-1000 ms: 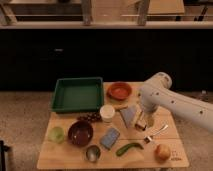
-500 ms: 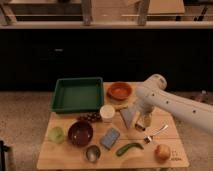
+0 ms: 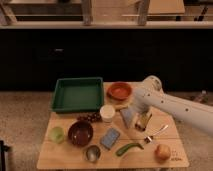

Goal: Wipe purple bowl with eraser

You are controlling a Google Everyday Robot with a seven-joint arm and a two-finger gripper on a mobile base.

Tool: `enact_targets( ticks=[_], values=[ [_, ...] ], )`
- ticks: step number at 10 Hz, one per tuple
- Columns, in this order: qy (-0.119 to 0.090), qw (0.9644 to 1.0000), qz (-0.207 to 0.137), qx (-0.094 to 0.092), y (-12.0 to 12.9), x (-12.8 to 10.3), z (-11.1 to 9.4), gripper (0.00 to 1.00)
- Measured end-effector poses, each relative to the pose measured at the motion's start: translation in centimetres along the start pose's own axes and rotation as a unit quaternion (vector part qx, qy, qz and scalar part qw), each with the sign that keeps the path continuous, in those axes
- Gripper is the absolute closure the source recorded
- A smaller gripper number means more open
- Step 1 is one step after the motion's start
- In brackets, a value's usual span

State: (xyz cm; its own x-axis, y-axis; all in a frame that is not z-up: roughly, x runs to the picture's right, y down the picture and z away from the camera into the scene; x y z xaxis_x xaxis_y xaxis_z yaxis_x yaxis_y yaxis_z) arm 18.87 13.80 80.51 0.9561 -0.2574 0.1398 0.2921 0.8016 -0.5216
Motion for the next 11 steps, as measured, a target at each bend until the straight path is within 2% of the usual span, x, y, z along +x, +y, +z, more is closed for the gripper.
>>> enact_targets(
  ticks=[5, 11],
  values=[
    [-0.017, 0.9998, -0.001, -0.006, -0.2, 0.3, 2.3, 0.2],
    [-0.032, 0.9994, -0.006, -0.009, -0.5, 0.8, 3.6, 0.2]
  ],
)
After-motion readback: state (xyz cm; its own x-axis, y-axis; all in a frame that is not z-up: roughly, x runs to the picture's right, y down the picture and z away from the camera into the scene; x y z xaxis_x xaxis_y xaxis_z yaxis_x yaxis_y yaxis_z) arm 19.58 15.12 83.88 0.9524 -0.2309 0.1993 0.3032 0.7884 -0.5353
